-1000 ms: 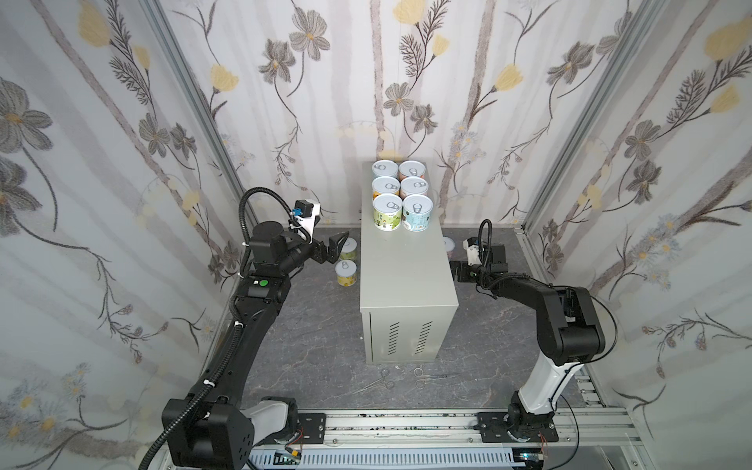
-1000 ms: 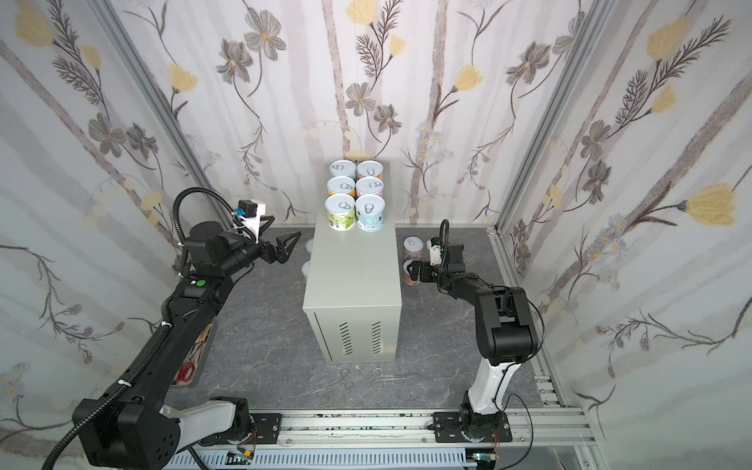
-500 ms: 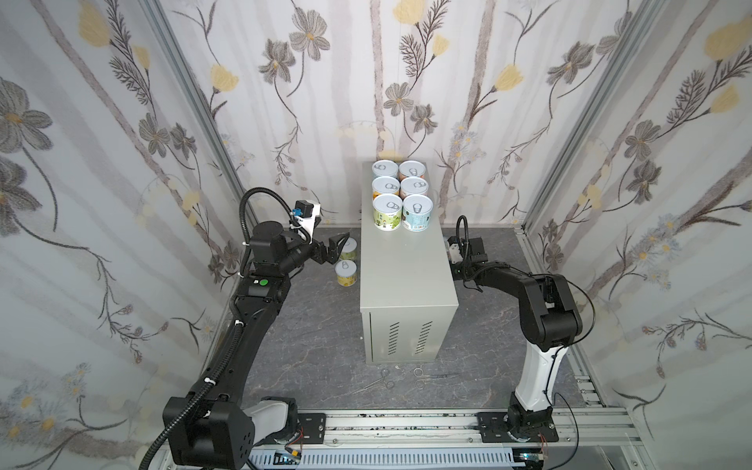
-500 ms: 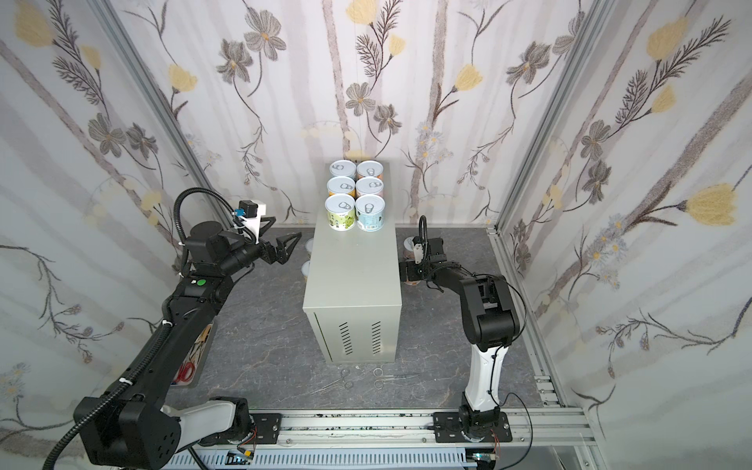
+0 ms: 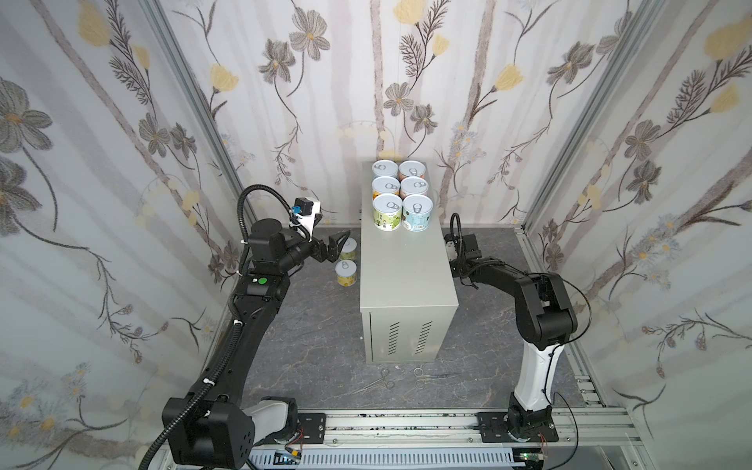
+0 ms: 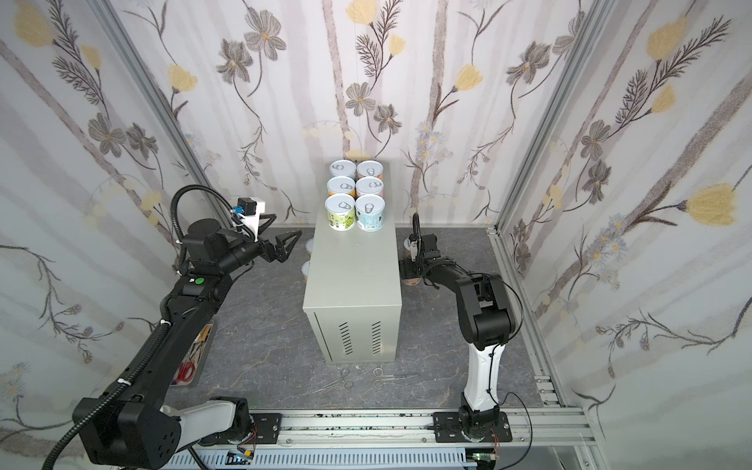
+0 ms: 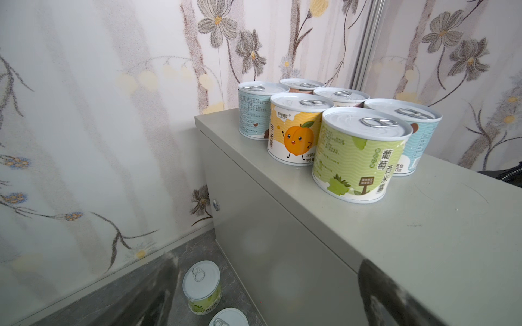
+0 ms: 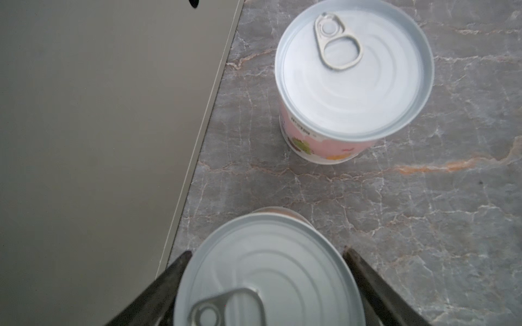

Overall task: Place and organize the canned foods onto the counter
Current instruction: 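Lower the right gripper onto the orange-label floor can and close it, then lift the orange-label can with the right gripper up over the cabinet top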

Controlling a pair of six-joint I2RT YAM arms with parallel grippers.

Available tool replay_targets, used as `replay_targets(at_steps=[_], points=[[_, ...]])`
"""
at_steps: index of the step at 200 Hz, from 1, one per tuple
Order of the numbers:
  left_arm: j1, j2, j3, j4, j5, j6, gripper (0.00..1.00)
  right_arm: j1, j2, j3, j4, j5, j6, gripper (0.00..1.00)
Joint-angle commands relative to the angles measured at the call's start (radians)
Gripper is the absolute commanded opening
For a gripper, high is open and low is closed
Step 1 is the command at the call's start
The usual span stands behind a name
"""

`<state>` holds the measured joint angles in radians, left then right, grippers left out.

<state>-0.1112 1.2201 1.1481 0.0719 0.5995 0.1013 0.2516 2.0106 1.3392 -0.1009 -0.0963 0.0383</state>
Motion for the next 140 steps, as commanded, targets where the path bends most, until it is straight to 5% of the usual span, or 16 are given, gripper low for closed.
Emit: replay_targets(at_steps=[1,90,140], points=[[0.002,-0.008,0.016,0.010,0.014,0.000,1.00,0.001,0.018,0.020,-0.030,0.047,-0.020,0.78],[0.002,-0.025,0.019,-0.003,0.010,0.008,1.00,0.001,0.026,0.015,-0.056,0.049,-0.018,0.70],[0.002,-0.021,0.018,0.022,0.020,0.005,1.00,-0.033,-0.119,-0.031,-0.095,0.014,-0.005,0.66]])
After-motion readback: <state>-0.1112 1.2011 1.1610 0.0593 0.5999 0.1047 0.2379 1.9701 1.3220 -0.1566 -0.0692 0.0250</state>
